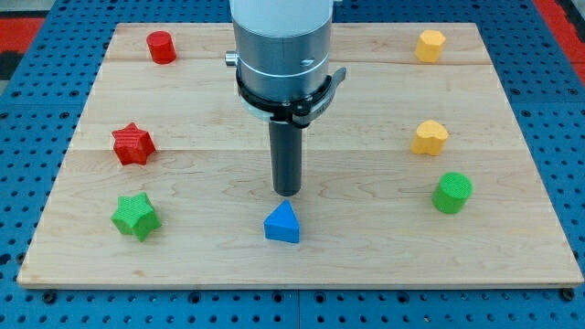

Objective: Nudge the blue triangle slightly to the down

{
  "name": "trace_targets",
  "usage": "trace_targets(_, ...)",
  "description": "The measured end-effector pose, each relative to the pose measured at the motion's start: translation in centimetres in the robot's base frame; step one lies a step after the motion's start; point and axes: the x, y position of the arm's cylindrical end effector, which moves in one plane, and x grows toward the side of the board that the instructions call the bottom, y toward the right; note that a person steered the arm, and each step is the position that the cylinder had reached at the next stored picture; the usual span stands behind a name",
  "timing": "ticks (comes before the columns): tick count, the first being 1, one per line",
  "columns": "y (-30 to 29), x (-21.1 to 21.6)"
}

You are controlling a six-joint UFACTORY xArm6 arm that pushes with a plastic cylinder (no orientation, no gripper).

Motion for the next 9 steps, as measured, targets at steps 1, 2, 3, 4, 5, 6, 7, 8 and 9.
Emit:
trace_targets(1, 0.0, 0.0)
trace_targets(2, 0.0, 0.0)
trace_targets(3, 0.1, 0.0)
trace_targets(4, 0.1, 0.0)
trace_targets(5, 0.1, 1.3)
trace_targets(6, -0.2, 1.7)
trace_targets(7, -0.2, 1.7)
trace_targets(8, -0.2, 1.7)
trace_targets(9, -0.3, 1.8)
